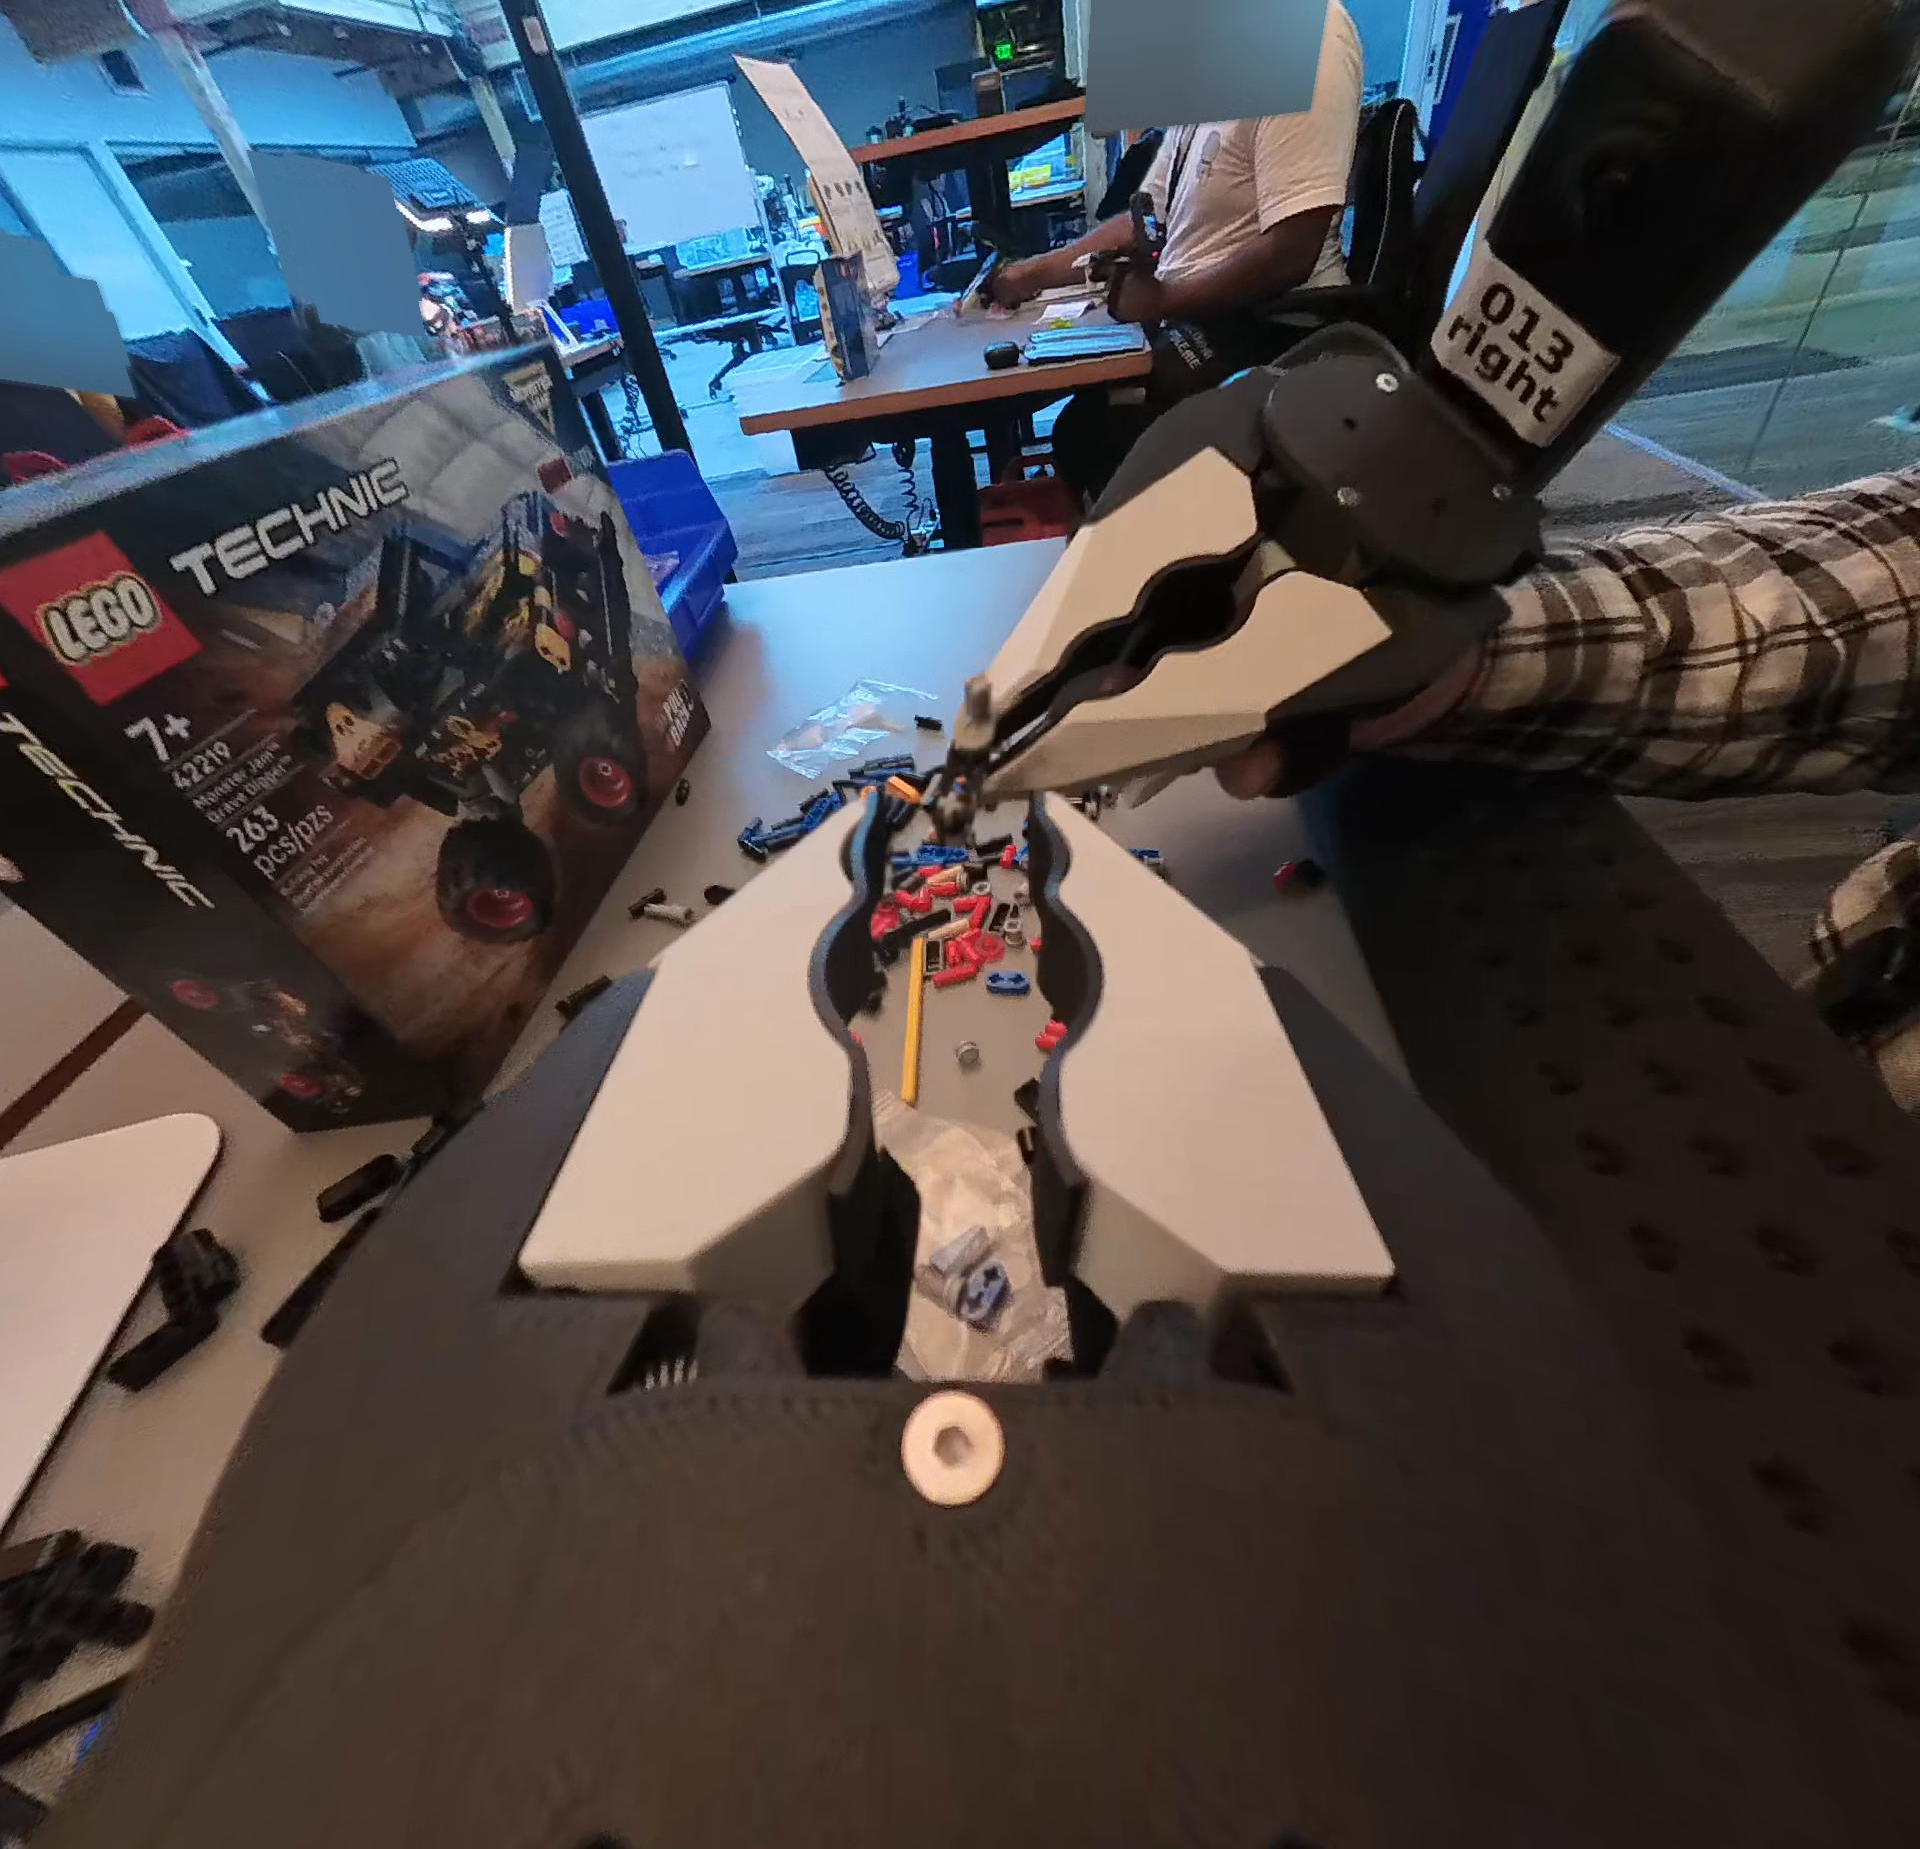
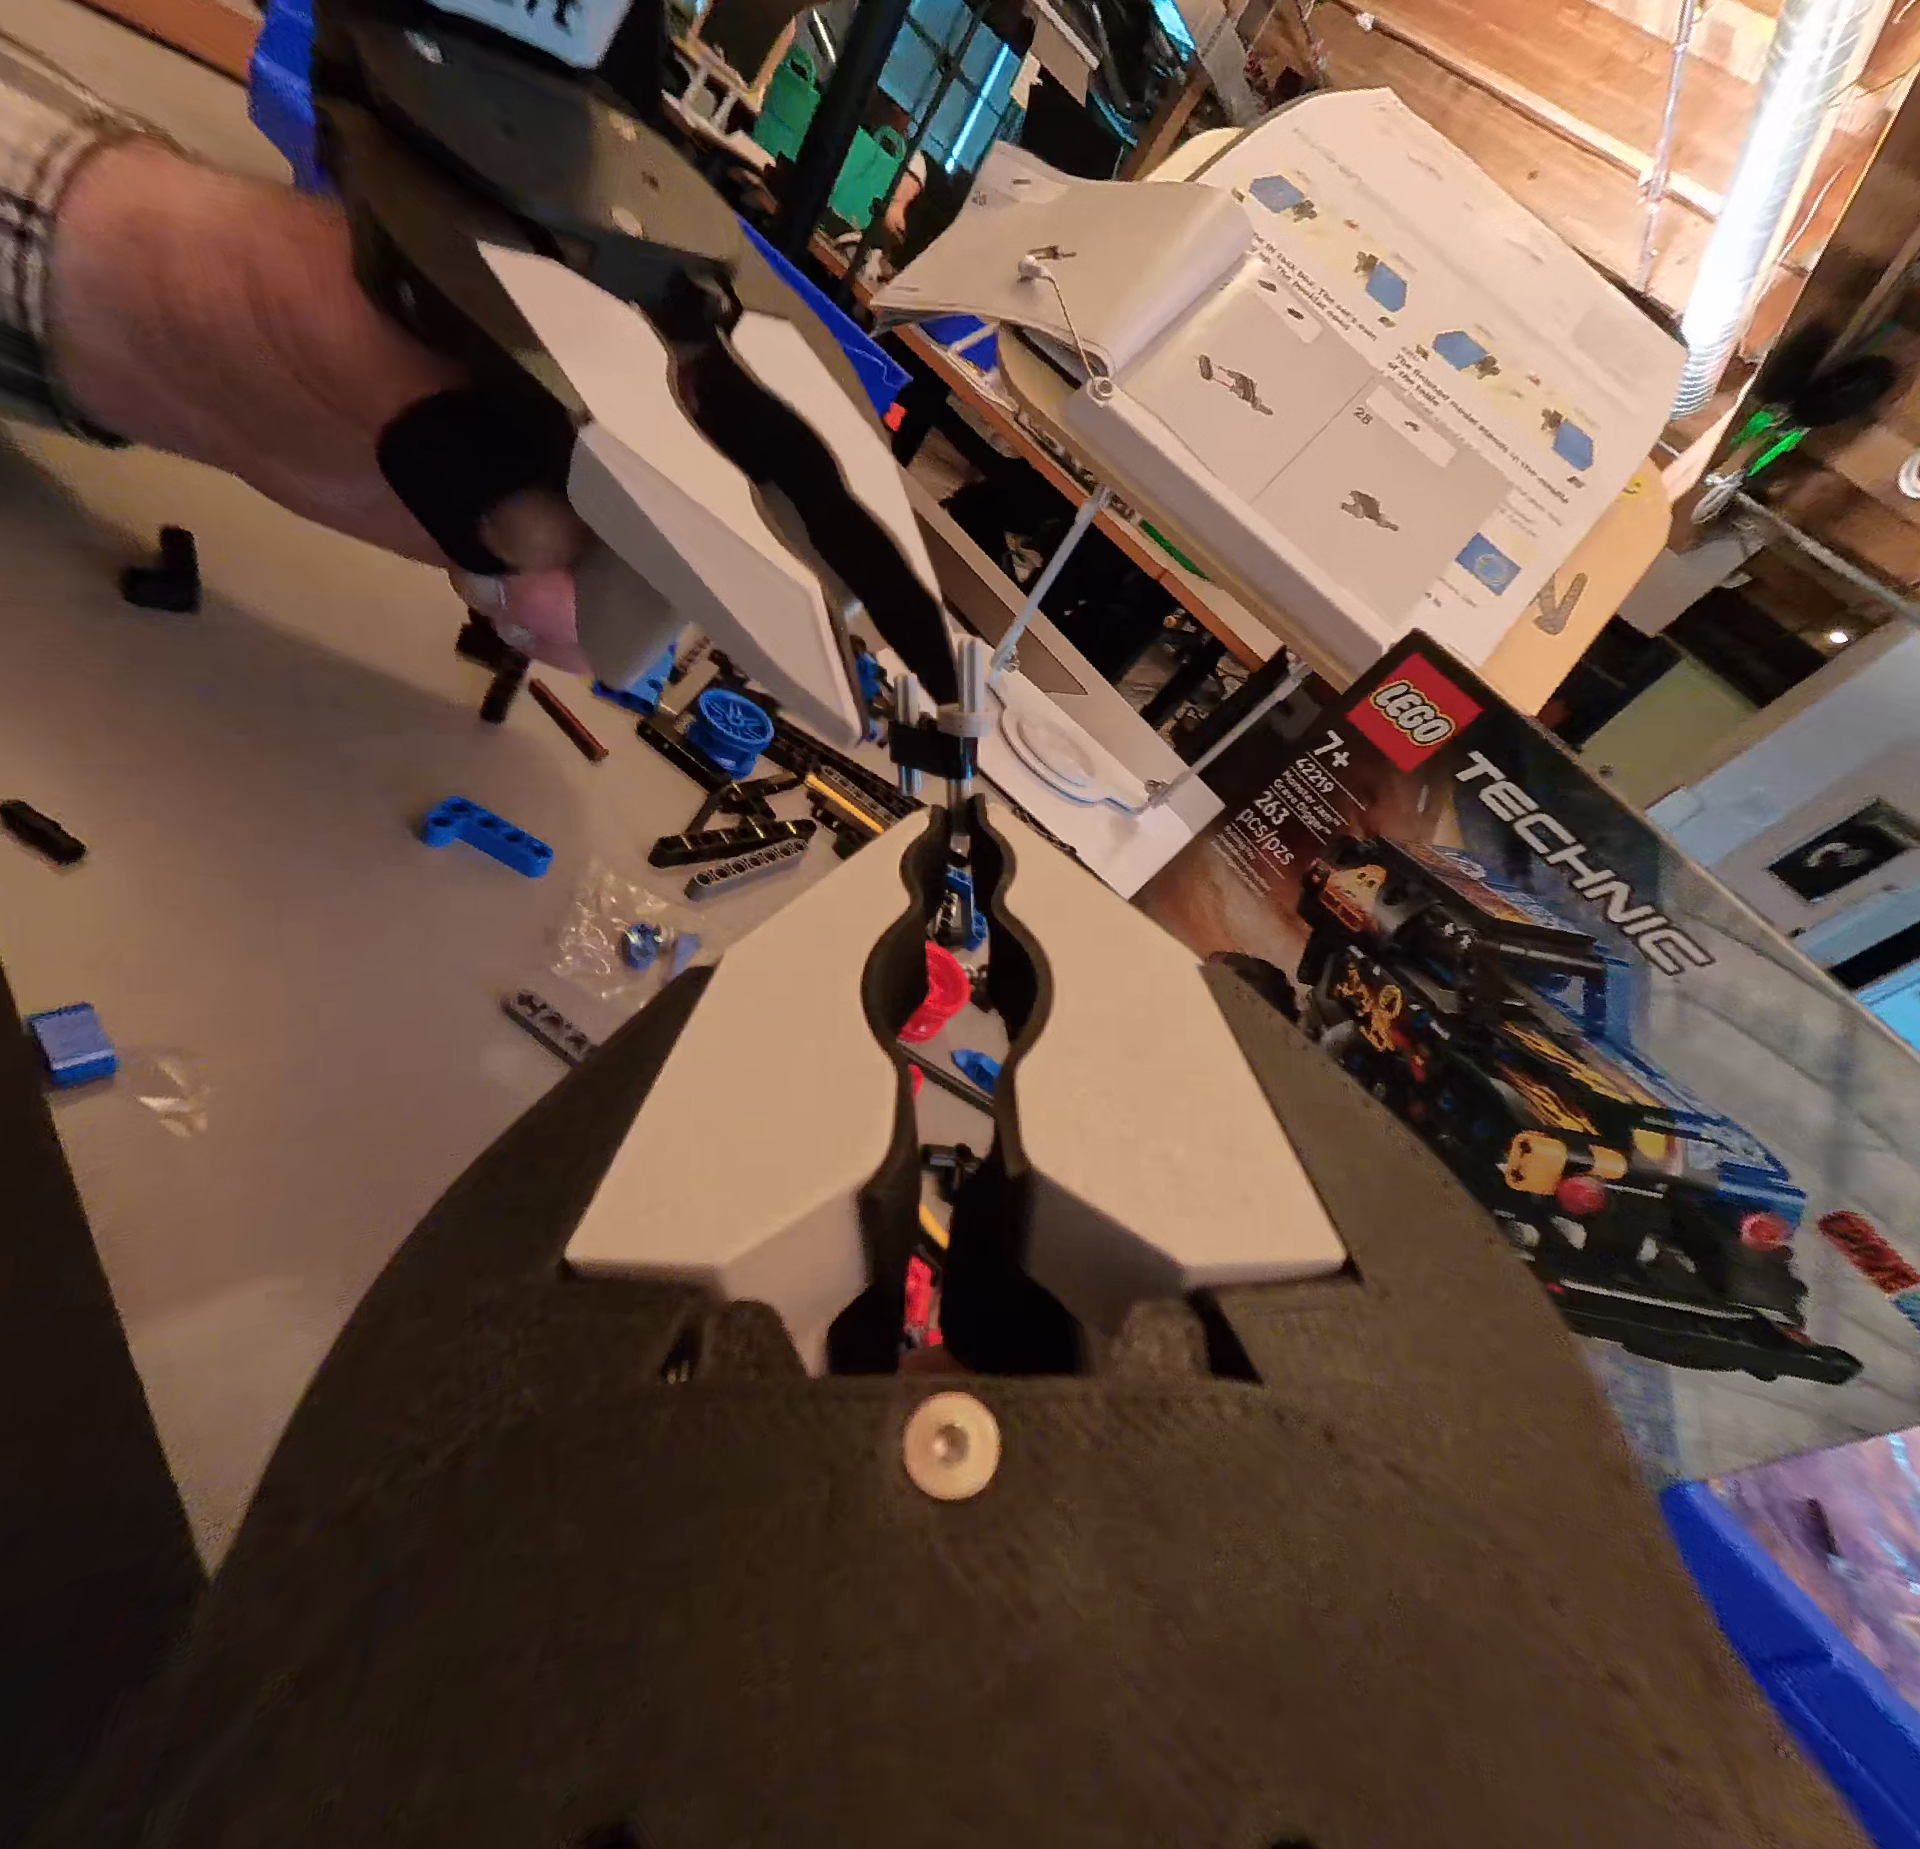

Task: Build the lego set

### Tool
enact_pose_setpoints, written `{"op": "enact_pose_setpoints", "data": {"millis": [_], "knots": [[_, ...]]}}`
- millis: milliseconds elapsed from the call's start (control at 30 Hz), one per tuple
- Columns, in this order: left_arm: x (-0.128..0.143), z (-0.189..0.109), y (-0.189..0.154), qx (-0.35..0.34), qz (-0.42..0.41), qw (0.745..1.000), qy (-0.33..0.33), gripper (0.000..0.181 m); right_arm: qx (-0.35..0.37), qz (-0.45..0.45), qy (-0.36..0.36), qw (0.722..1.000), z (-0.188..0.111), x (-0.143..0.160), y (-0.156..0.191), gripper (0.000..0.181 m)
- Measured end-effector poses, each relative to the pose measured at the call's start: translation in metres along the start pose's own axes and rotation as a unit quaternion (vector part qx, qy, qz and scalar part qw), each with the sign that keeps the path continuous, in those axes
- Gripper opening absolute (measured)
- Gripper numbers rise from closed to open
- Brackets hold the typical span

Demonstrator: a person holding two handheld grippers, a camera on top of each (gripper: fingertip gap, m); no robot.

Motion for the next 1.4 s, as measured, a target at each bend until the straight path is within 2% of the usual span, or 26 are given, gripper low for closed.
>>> {"op": "enact_pose_setpoints", "data": {"millis": [167, 367, 733, 867, 1133, 1400], "knots": [[-0.004, 0.001, -0.006, -0.017, 0.056, 0.998, 0.014, 0.025, 0.008, -0.028, 0.016, 0.999, 0.001, 0.003, 0.001, 0.003], [-0.001, 0.004, -0.01, -0.029, 0.091, 0.995, 0.033, 0.013, 0.019, -0.067, 0.029, 0.997, 0.002, 0.003, 0.004, 0.003], [-0.004, 0.001, -0.009, -0.021, 0.071, 0.997, 0.024, 0.01, 0.04, -0.129, 0.042, 0.99, -0.013, 0.004, 0.013, 0.002], [-0.003, 0.001, -0.008, -0.029, 0.073, 0.997, 0.028, 0.003, 0.045, -0.143, 0.046, 0.988, -0.018, 0.003, 0.016, 0.002], [-0.002, 0.001, -0.007, -0.029, 0.071, 0.997, 0.026, 0.002, 0.053, -0.147, 0.046, 0.987, -0.021, 0.003, 0.015, 0.003], [-0.002, -0.001, -0.005, -0.02, 0.057, 0.998, 0.012, 0.002, 0.056, -0.128, 0.036, 0.99, -0.012, 0.002, 0.005, 0.003]]}}
Point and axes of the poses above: each gripper's, where its closed fingertips meet, z out along the fingers, x out of its underside, y = z × x across the jaws, the point moved 5 cm from there along -z, back along the fingers, and after that the axes turned 1 degree about x, right-handed, at the moved point
